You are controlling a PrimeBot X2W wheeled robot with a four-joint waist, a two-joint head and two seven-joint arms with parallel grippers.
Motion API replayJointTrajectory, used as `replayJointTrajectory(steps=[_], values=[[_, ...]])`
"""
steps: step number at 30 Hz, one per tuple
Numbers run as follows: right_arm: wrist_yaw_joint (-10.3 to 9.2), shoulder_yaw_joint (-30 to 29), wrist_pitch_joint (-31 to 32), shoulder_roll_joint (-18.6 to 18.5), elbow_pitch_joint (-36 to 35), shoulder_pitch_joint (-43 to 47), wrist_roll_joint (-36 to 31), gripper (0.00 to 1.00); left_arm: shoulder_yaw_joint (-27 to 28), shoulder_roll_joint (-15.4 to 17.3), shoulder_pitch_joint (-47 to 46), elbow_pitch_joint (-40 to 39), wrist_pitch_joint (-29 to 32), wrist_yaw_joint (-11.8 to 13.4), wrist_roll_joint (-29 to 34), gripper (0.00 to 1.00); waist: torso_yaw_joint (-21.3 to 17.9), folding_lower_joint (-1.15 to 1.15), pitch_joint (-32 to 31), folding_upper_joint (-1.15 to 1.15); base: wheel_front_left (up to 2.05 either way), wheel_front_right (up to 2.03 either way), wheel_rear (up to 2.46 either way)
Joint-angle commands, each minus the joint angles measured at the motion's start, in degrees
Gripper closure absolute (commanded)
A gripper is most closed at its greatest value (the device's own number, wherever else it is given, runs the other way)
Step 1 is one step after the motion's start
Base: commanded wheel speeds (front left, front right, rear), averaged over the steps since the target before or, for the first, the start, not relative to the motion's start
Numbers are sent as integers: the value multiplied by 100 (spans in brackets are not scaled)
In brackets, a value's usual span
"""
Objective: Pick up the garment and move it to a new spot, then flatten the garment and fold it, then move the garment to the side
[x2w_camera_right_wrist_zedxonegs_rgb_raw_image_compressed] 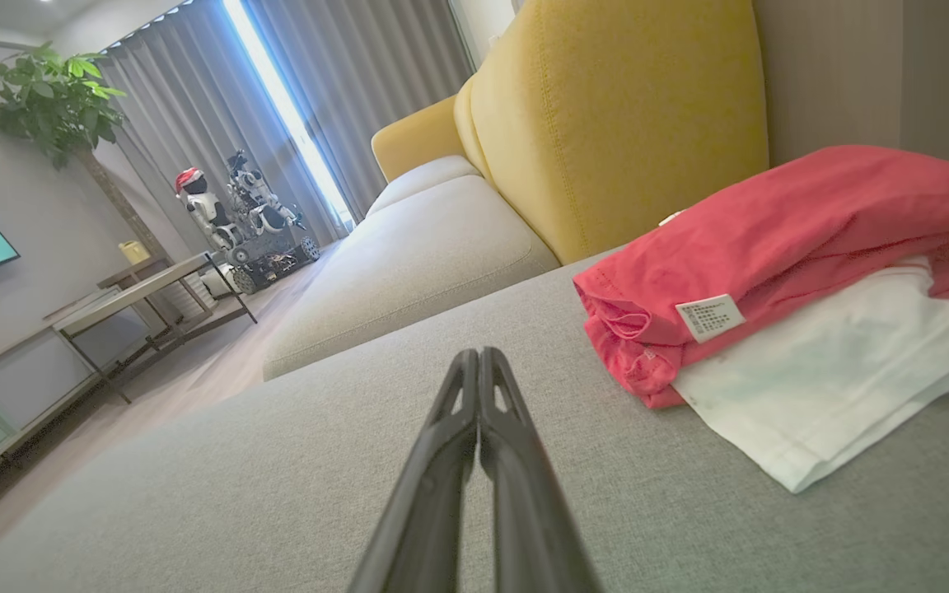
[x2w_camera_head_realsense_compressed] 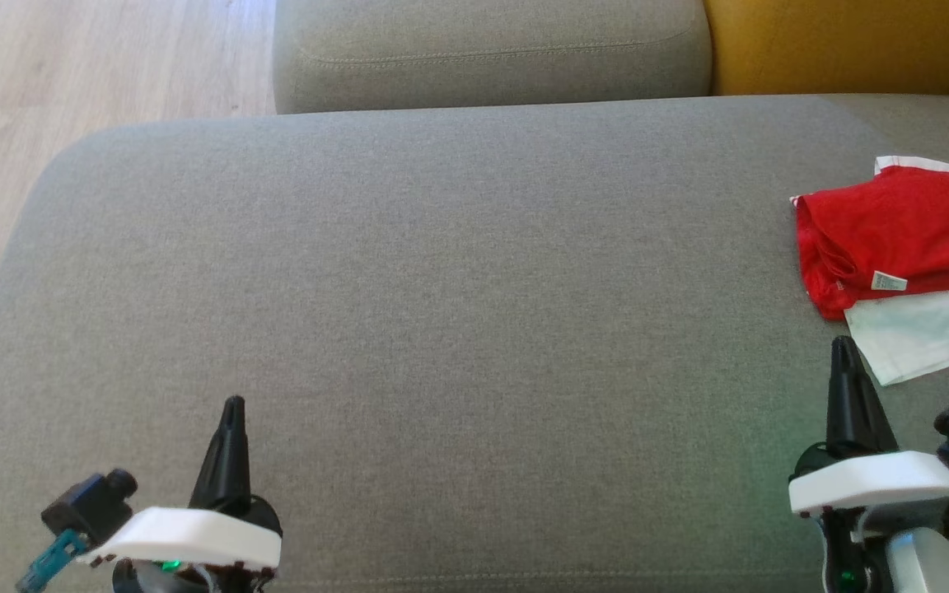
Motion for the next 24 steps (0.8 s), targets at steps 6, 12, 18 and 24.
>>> replayJointTrajectory(steps=[6, 12, 18, 24], values=[[-1, -29, 126, -17, -201, -263, 495, 100, 137, 69, -375, -149, 90, -82, -369, 100, -9, 0, -2, 0, 0, 0, 0], [-1, -48, 225, -19, -196, -275, 917, 100, 199, 78, -415, -119, 183, -102, -691, 100, -19, 0, -4, 0, 0, 0, 0], [-2, -67, 324, -20, -192, -287, 1336, 100, 263, 85, -456, -89, 276, -122, -1010, 100, -29, 0, -6, 0, 0, 0, 0], [-2, -86, 424, -22, -187, -300, 1758, 100, 329, 92, -498, -57, 372, -141, -1329, 100, -39, 0, -8, 0, 0, 0, 0]])
